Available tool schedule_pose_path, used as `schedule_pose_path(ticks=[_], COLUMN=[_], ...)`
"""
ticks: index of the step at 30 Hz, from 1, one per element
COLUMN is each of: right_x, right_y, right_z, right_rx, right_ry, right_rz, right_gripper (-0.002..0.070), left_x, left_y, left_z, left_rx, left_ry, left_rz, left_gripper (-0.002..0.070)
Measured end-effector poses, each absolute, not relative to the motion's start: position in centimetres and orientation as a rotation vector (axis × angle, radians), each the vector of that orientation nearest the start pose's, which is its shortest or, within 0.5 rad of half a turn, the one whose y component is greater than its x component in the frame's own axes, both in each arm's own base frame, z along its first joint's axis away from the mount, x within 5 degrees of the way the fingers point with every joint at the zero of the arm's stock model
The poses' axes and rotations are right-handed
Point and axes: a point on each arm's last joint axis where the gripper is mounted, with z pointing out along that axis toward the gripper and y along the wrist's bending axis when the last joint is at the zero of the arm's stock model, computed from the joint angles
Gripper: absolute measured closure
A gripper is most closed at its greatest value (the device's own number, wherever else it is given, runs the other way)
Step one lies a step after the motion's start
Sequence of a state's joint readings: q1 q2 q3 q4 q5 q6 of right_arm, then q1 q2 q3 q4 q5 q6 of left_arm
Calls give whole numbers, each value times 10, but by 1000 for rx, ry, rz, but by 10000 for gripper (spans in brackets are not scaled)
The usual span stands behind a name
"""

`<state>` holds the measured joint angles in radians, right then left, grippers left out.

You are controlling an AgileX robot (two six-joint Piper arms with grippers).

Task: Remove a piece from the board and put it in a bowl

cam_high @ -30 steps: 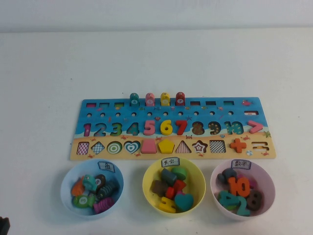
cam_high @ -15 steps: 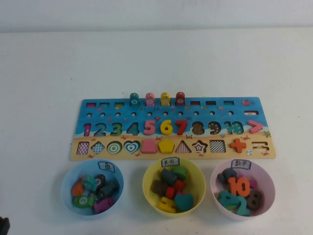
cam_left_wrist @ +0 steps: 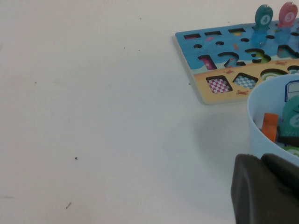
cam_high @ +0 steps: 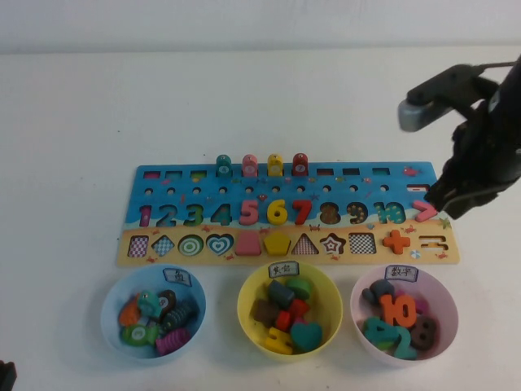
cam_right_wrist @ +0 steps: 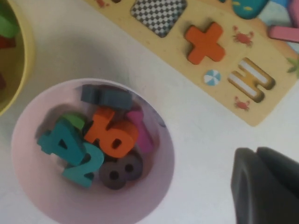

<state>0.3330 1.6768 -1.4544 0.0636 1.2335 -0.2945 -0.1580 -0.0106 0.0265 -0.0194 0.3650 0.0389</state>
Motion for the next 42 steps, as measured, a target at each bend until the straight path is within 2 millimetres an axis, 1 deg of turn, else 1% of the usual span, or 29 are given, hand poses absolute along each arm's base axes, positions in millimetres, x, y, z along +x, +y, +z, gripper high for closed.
schedule_pose_path(ticks=[4,6,7,10,11,14,16,17,19,25,28,32,34,37,39,42], right_x=[328,333,336,344,348,359,367,370,374,378,376,362,343,322,316,319], right_y=[134,141,145,153,156,162,164,166,167,170,173,170,161,150,147,148], right_z=[275,263,259,250,248,247,248,247,244,230,230,231,232,241,249,252], right_rx=[-1034,-1079,-1093,-1116,-1118,-1088,-1063,-1059,-1052,-1053,-1046,-1049,-1063,-1068,-1050,-1031], right_ry=[2817,2830,2834,2842,2839,2833,2825,2823,2824,2859,2861,2881,2908,2906,2858,2790], right_rz=[86,81,81,81,87,89,84,81,82,92,120,135,116,89,91,94], right_gripper=[692,673,652,538,470,324,281,273,274,308,322,349,363,370,372,372], left_x=[52,52,52,52,52,52,52,52,52,52,52,52,52,52,52,52], left_y=[-9,-9,-9,-9,-9,-9,-9,-9,-9,-9,-9,-9,-9,-9,-9,-9], left_z=[172,172,172,172,172,172,172,172,172,172,172,172,172,172,172,172], left_rx=[171,171,171,171,171,171,171,171,171,171,171,171,171,171,171,171], left_ry=[1858,1858,1858,1858,1858,1858,1858,1858,1858,1858,1858,1858,1858,1858,1858,1858], left_rz=[-101,-101,-101,-101,-101,-101,-101,-101,-101,-101,-101,-101,-101,-101,-101,-101], left_gripper=[678,678,678,678,678,678,678,678,678,678,678,678,678,678,678,678])
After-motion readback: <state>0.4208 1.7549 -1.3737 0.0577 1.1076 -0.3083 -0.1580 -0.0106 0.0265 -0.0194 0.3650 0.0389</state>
